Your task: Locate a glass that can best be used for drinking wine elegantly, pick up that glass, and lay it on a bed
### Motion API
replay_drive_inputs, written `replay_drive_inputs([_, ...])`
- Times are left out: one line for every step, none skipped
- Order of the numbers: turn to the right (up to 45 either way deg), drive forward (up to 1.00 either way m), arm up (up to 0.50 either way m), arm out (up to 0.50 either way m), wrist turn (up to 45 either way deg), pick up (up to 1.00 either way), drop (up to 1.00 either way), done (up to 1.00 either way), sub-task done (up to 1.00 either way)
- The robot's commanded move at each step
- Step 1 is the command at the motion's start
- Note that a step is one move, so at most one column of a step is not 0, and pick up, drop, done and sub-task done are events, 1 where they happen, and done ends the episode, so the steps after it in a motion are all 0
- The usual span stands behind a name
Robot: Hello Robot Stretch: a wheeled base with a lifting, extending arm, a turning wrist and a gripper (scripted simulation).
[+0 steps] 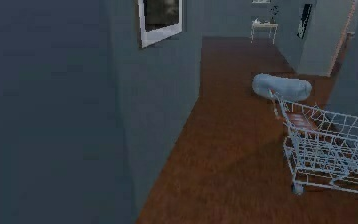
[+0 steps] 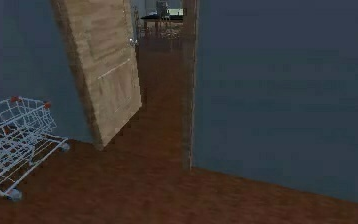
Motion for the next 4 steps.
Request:
replay_drive_inputs([12.0,0.00,0.00,0.00,0.0,0.00,0.00,0.00,0.00])
replay_drive_inputs([0.0,1.00,0.00,0.00,0.0,0.00,0.00,0.00,0.00])
replay_drive_inputs([0.0,1.00,0.00,0.00,0.0,0.00,0.00,0.00,0.00])
replay_drive_inputs([0.0,1.00,0.00,0.00,0.0,0.00,0.00,0.00,0.00])
